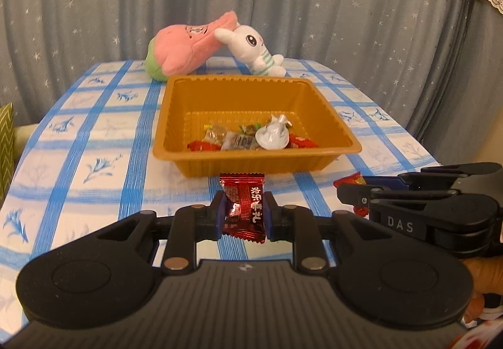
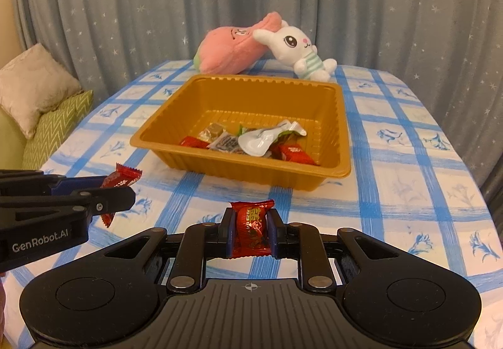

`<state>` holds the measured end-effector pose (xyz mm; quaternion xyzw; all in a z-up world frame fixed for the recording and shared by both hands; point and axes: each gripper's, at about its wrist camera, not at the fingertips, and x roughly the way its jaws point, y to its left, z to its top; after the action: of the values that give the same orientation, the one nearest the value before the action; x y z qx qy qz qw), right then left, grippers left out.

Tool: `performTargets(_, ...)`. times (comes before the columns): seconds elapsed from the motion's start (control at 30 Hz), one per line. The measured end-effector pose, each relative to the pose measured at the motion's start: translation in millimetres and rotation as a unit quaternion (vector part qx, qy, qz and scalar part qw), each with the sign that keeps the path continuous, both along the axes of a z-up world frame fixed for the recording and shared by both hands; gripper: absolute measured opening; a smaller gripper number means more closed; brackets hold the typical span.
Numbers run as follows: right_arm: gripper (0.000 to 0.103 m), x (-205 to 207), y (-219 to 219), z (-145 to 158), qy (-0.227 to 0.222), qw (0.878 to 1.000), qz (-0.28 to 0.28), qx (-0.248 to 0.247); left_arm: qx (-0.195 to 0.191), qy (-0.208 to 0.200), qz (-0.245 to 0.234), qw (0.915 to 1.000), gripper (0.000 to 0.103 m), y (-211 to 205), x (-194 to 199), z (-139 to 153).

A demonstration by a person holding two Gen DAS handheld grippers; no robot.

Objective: Organize snacks
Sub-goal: 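Carry both red-wrapped candies over the orange tray with both tools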

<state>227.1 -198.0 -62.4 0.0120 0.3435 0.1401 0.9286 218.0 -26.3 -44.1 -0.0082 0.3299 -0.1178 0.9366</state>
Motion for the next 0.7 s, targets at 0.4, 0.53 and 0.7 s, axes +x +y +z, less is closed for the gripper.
performTargets(0.4, 0.021, 16, -8, 14, -0.013, 1.0, -0.009, 0.006, 0.001, -0.013, -0.003, 0.9999, 0.021, 3, 22, 11)
performTargets(0.53, 0.021, 22, -9, 18, -0.015, 1.0, -0.009, 0.01, 0.0, -0.018, -0.003, 0.9998, 0.021, 3, 31, 15)
performTargets(0.7, 0.021, 35, -16, 25, -0.022, 1.0, -0.014, 0.013, -0.001, -0.025, -0.005, 0.9997, 0.021, 0, 43, 21)
